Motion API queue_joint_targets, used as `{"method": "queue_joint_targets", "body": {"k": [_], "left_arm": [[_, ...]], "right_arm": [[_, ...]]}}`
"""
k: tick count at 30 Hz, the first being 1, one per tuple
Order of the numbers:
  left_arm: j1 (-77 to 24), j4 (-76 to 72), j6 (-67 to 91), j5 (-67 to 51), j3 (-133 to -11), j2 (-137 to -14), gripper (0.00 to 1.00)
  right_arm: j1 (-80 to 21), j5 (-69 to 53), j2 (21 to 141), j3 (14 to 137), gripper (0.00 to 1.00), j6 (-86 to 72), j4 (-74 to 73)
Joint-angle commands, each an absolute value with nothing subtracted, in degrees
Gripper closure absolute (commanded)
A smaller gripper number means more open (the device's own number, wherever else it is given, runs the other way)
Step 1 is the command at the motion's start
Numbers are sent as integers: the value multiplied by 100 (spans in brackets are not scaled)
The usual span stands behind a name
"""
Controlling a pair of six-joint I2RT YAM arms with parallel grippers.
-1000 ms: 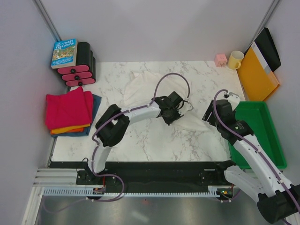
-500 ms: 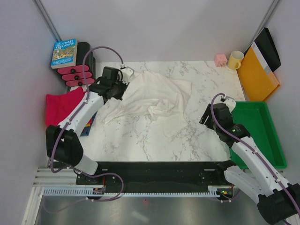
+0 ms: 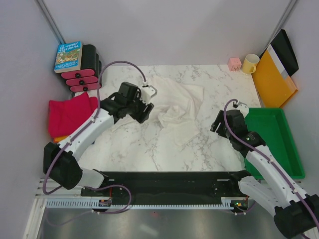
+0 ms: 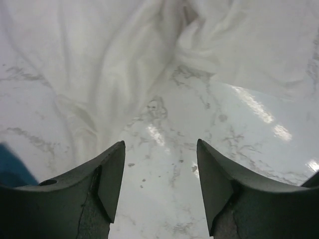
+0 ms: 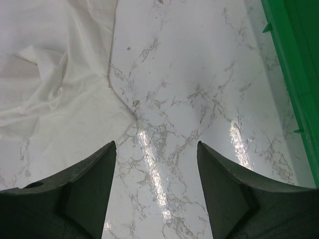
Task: Fold and stack the t-shirts
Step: Flatten out the tshirt
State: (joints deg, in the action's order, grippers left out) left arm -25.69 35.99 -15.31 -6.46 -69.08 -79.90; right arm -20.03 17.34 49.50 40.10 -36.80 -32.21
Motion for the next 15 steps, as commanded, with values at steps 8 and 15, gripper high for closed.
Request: {"method": "queue_joint_targets", "body": {"k": [8, 15], "left_arm": [[-4559, 3578, -1459, -870, -7119, -8981, 38], [-5264, 3024, -1424, -835, -7426, -10070, 38]], "right_arm": [[-2021, 1933, 5071, 4060, 27, -3674, -3269], [-2021, 2214, 5300, 4447, 27, -3788, -3463]]}}
